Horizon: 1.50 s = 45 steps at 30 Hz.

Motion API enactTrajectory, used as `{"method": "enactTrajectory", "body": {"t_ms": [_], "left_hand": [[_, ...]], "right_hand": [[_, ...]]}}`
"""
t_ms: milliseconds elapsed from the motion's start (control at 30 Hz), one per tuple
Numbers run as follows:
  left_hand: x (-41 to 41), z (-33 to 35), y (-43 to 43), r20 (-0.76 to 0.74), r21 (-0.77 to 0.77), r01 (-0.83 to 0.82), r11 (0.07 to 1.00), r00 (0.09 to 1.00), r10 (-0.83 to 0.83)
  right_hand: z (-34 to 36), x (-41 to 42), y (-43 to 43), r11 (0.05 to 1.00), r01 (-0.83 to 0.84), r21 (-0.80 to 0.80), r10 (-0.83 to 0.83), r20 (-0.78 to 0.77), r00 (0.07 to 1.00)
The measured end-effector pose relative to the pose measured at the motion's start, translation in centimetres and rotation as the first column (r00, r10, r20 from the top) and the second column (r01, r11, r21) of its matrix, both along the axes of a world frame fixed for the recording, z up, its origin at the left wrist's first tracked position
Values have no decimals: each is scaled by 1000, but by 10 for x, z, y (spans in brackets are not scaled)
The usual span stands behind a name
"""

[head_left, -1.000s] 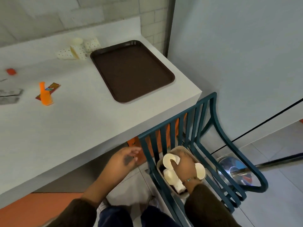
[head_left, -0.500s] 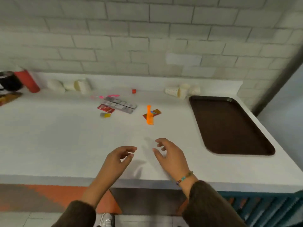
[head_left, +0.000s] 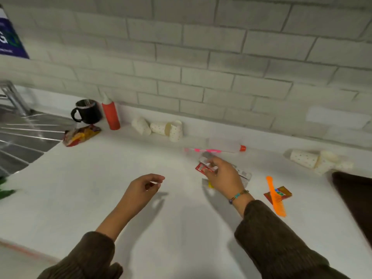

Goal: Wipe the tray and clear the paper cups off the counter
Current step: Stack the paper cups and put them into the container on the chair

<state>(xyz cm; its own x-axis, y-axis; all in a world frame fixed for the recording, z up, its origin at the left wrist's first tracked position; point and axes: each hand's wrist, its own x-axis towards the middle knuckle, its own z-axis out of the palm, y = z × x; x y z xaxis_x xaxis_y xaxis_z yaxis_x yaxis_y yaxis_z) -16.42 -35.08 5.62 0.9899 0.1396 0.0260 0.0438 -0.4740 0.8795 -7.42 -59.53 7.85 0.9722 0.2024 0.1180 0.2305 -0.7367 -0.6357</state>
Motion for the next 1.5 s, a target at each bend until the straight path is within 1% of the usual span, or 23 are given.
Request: {"method": "enactTrajectory", "body": {"t_ms": [100, 233, 367, 467, 533, 667, 700, 767, 867, 933, 967, 1000, 1033, 1067, 1100, 1133, 1167, 1200, 1233, 1300, 1400, 1433, 1500], "left_hand": [[34, 1, 48, -6, 78, -2, 997, 1000, 3], [88, -1, 103, -11, 239, 22, 971, 1000, -20], [140, -6, 137, -36, 418, 30, 908, 999, -17], [180, -12, 155, -42, 510, 11, 860, 999, 12], [208, -16, 163, -48, 505, -17, 863, 998, 48], [258, -25, 170, -57, 367, -187, 911, 973, 222], [268, -27, 170, -63, 337, -218, 916, 966, 252], [290, -33, 169, -75, 300, -242, 923, 958, 276], [318, -35, 168, -73, 328, -245, 913, 956, 283], [334, -35, 169, -76, 356, -256, 898, 950, 301], [339, -35, 170, -93, 366, -254, 895, 947, 306], [346, -36, 172, -120, 358, -254, 898, 942, 314], [348, -37, 174, -166, 347, -252, 903, 931, 324], [353, -39, 175, -206, 348, -245, 905, 922, 329], [353, -40, 176, -236, 362, -247, 899, 909, 345], [353, -42, 178, -253, 359, -258, 897, 898, 359], [352, -41, 177, -265, 337, -279, 899, 889, 374], [350, -42, 177, -262, 312, -304, 900, 883, 389], [346, -39, 175, -250, 294, -319, 901, 884, 394], [337, -34, 170, -182, 268, -334, 904, 903, 388], [317, -23, 152, -48, 239, -318, 917, 940, 338], [309, -19, 143, -22, 236, -281, 930, 955, 294], [295, -11, 123, -27, 208, -156, 966, 986, 165]], "right_hand": [[-2, 42, 41, 998, -45, -48, 46, 14, 999], [-6, 100, 87, 965, -145, -218, 151, 10, 989], [-11, 154, 124, 867, -189, -462, 200, -25, 979], [-19, 194, 151, 750, -192, -633, 262, 18, 965], [-25, 221, 164, 653, -201, -730, 314, 20, 949], [-38, 260, 178, 439, -210, -873, 417, -9, 909], [-43, 265, 177, 401, -212, -891, 433, -19, 901], [-53, 270, 175, 381, -203, -902, 447, -13, 894], [-57, 272, 167, 414, -131, -901, 406, 54, 912], [-51, 274, 159, 506, -96, -857, 316, 81, 945], [-48, 274, 154, 585, -93, -806, 258, 76, 963], [-43, 274, 147, 702, -86, -707, 187, 67, 980], [-40, 272, 142, 832, -71, -550, 111, 39, 993], [-37, 269, 135, 938, -39, -345, 38, -9, 999], [-35, 262, 133, 991, -3, -131, -6, -66, 998], [-35, 255, 131, 998, 36, 55, -29, -118, 993], [-37, 247, 128, 977, 72, 202, -38, -170, 985], [-41, 239, 127, 942, 104, 320, -32, -224, 974], [-46, 233, 127, 906, 135, 401, -23, -271, 962], [-56, 223, 127, 871, 170, 461, -13, -325, 946], [-68, 215, 133, 832, 185, 524, -4, -327, 945], [-69, 214, 135, 817, 177, 548, 2, -309, 951], [-68, 213, 141, 817, 127, 563, 29, -260, 965]]}}
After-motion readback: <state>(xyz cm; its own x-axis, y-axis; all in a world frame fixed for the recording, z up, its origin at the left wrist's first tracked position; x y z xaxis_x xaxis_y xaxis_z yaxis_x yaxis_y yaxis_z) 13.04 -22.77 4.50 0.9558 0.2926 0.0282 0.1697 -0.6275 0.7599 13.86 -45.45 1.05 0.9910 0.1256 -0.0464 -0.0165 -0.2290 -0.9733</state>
